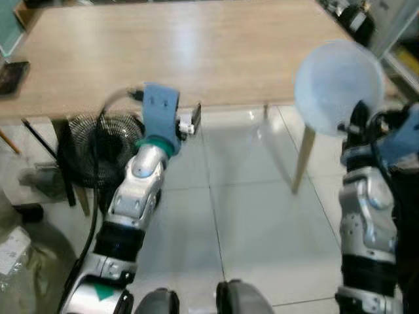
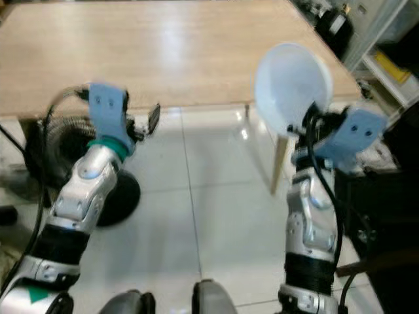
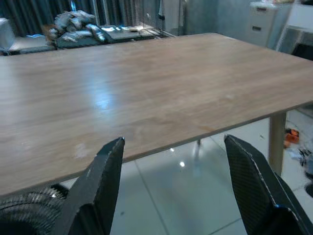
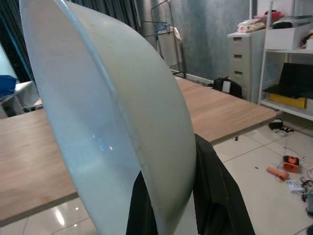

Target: Setting the table

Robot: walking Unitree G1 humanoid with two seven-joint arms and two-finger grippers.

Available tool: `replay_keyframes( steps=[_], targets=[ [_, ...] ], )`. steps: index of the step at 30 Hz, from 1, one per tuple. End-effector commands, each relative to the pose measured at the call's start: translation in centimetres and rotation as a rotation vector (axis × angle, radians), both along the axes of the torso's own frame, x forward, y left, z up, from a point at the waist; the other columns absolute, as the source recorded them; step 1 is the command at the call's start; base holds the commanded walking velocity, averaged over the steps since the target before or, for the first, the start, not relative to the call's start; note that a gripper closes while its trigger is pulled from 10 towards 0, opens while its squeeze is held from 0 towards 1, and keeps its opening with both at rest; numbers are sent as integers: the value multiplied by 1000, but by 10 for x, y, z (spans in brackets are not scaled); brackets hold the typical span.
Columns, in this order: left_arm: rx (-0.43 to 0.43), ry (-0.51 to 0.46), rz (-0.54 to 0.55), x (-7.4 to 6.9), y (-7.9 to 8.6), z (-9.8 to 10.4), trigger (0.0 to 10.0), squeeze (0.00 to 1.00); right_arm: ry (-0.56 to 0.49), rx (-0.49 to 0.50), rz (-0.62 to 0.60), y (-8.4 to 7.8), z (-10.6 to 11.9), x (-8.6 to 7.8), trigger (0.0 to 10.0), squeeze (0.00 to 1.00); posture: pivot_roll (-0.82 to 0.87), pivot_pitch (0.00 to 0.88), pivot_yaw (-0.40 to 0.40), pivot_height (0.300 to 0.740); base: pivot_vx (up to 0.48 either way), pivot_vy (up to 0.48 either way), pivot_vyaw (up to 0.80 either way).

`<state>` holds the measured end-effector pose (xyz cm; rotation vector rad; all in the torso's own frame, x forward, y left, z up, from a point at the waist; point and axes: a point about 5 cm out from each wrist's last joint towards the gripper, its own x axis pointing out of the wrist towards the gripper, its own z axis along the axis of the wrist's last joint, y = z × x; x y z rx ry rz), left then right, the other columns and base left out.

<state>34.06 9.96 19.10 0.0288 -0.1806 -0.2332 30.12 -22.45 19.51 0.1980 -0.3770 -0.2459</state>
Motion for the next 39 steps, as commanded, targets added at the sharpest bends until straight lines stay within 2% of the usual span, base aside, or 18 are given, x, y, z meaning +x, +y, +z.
replay_keyframes(
  steps=[1,39],
  targets=[
    [6,26,4,0,1,-6,10000,0,-1,-6,-1,1,0,0,10000,0,-46,0,53,740,-292,0,0],
    [-4,32,-4,-3,-2,-6,10000,0,7,-4,-5,1,-2,-2,10000,0,-50,0,48,740,-318,0,0]
  ],
)
